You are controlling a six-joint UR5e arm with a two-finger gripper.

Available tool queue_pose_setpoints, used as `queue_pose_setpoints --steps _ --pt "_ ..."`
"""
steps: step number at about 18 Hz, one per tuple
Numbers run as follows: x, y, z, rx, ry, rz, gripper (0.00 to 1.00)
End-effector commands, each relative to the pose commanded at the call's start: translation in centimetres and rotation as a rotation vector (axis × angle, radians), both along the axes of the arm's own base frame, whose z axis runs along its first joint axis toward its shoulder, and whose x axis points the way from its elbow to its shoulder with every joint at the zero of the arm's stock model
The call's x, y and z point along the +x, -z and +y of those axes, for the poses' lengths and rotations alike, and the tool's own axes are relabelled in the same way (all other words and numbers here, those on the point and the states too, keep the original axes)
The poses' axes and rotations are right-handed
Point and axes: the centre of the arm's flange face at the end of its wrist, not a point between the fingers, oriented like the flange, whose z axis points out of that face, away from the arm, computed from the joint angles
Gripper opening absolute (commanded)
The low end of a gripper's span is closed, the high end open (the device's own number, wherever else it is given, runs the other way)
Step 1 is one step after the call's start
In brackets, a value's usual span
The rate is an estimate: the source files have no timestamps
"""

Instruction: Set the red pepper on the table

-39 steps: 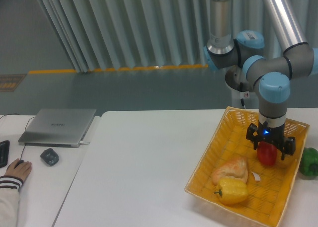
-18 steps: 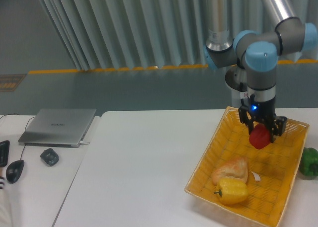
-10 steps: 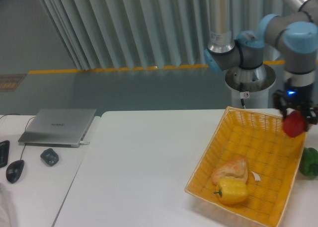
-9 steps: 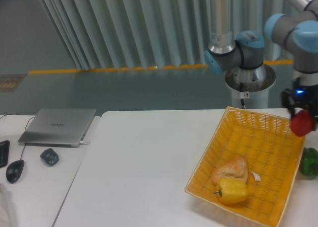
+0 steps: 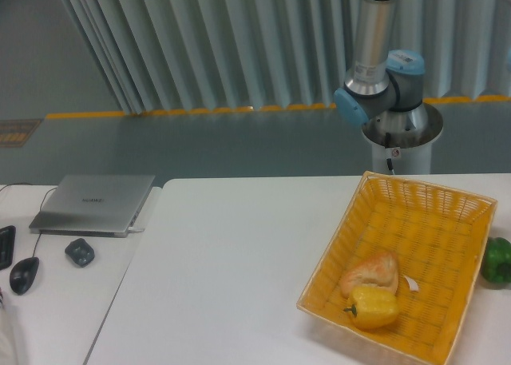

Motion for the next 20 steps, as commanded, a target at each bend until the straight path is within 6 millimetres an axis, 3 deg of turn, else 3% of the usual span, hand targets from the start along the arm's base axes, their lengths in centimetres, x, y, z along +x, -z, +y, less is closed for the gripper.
queue_pose_setpoints --steps 7,10,14,16,20 --pt "-1.4 4.8 -0.1 -0.006 0.066 -0.005 0.61" --pt "-1.8 6.1 -1.0 -0.007 0.076 -0.007 0.61" --pt "-2.1 6.7 -2.0 -0.008 0.098 -0.017 0.64" --pt "-2.1 6.9 -2.0 -0.009 0.098 -0.020 0.73" --pt "-2.1 7.4 -1.9 -0.007 0.100 -0.011 0.75"
